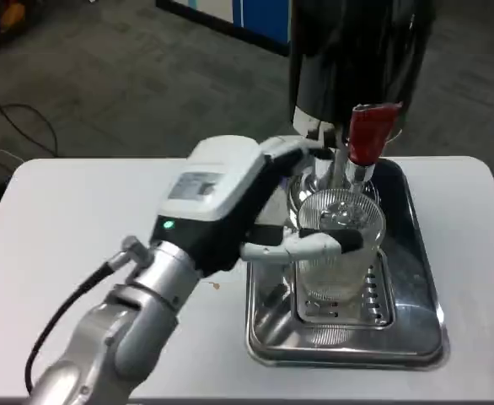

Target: Grasp the cup under the faucet to collect the drink, then remove the cup.

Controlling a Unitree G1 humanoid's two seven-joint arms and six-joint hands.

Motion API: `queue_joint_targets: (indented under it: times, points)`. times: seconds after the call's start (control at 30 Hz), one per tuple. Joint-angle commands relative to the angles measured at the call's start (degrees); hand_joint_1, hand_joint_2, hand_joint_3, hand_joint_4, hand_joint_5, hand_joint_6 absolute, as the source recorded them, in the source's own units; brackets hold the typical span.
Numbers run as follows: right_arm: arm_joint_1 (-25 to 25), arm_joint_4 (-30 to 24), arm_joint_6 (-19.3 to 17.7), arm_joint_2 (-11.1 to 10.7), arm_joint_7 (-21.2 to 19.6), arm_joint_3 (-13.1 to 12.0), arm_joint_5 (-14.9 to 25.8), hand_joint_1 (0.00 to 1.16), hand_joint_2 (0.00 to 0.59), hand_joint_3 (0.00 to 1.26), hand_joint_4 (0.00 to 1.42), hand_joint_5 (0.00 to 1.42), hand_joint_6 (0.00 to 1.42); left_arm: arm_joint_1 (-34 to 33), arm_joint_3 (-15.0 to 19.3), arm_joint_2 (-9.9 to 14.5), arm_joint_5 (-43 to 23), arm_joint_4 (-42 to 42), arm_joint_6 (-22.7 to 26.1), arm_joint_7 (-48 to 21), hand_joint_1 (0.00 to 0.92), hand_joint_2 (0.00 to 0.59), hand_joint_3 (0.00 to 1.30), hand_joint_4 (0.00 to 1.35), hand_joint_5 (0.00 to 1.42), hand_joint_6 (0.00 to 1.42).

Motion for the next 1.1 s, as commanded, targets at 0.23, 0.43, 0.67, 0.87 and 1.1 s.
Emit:
queue_joint_targets:
  times: [0.23, 0.43, 0.67, 0.87, 1.1]
  points:
    - [-0.52, 0.31, -0.10, 0.31, -1.05, 0.83, 1.33, 0.28, 0.455, 0.17, 0.04, 0.06, 0.00, 11.41, 8.94, 3.36, -4.94, -17.60, 0.57, -3.39, 0.156, 0.081, 0.32, 0.25, 0.42, 0.73]
    - [-0.32, -0.03, -0.36, 0.35, -1.27, 1.11, 1.66, 0.29, 0.454, 0.18, 0.05, 0.07, 0.00, 13.79, 15.32, 4.15, -14.56, -26.06, 0.48, -8.43, 0.077, 0.112, 0.39, 0.36, 0.40, 0.60]
    - [-0.76, -0.75, -0.22, 0.63, -1.48, 1.96, 1.58, 0.30, 0.454, 0.18, 0.06, 0.07, 0.00, 7.64, 19.43, 5.34, -36.90, -31.16, 8.88, -21.61, 0.000, 0.134, 0.34, 0.32, 0.38, 0.46]
    - [-1.08, -1.48, -0.07, 0.83, -1.63, 3.29, 1.19, 0.30, 0.454, 0.17, 0.06, 0.07, 0.00, -0.80, 21.12, 5.37, -57.55, -33.21, 26.06, -29.22, 0.000, 0.134, 0.22, 0.18, 0.28, 0.37]
    - [-1.08, -1.89, -0.09, 0.93, -1.88, 4.02, 0.94, 0.30, 0.454, 0.17, 0.07, 0.07, 0.00, -12.10, 20.35, 4.31, -69.66, -29.02, 39.37, -32.47, 0.000, 0.092, 0.13, 0.09, 0.21, 0.27]
